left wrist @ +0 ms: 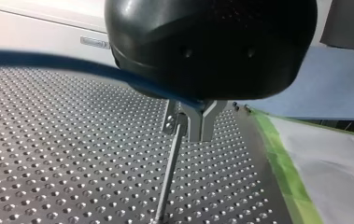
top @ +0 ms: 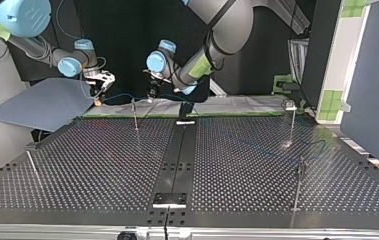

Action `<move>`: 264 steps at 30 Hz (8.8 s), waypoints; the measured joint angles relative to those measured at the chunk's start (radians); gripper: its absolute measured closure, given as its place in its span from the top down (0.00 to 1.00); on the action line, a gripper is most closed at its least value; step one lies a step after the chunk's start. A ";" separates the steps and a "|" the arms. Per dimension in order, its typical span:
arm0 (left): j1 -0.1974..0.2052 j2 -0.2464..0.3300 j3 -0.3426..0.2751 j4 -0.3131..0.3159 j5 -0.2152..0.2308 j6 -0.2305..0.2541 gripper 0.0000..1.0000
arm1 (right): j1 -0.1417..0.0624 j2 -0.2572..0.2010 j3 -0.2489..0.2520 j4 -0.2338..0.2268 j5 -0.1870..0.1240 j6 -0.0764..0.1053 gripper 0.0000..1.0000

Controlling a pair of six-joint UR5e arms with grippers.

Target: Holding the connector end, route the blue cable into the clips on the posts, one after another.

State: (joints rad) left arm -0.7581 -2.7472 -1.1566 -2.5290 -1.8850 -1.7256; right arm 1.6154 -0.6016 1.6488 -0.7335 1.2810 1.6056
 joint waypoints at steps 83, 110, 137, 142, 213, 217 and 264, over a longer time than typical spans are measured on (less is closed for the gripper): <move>0.045 -0.093 0.237 -0.185 0.075 -0.049 0.02 | -0.009 0.000 -0.140 0.037 0.000 0.062 0.00; 0.021 -0.114 0.255 -0.162 0.092 -0.152 0.00 | 0.009 0.036 -0.150 0.008 -0.003 0.069 0.00; 0.076 -0.170 0.327 -0.177 0.131 -0.196 0.00 | 0.001 0.046 -0.161 -0.042 0.070 0.135 0.00; 0.083 -0.171 0.327 -0.179 0.129 -0.196 0.00 | -0.002 0.048 -0.168 -0.048 0.111 0.143 0.00; -0.058 -0.053 0.231 -0.382 0.043 -0.017 1.00 | -0.008 0.062 -0.177 -0.034 0.109 0.150 0.00; -0.057 -0.034 0.203 -0.360 0.051 -0.017 1.00 | -0.008 0.062 -0.177 -0.033 0.109 0.150 0.00; -0.112 -0.030 0.195 -0.266 -0.107 0.011 1.00 | -0.010 0.065 -0.180 -0.037 0.053 0.189 0.00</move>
State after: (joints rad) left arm -0.8698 -2.7773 -0.9615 -2.7949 -1.9917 -1.7142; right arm 1.6050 -0.5363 1.4690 -0.7701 1.3338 1.7951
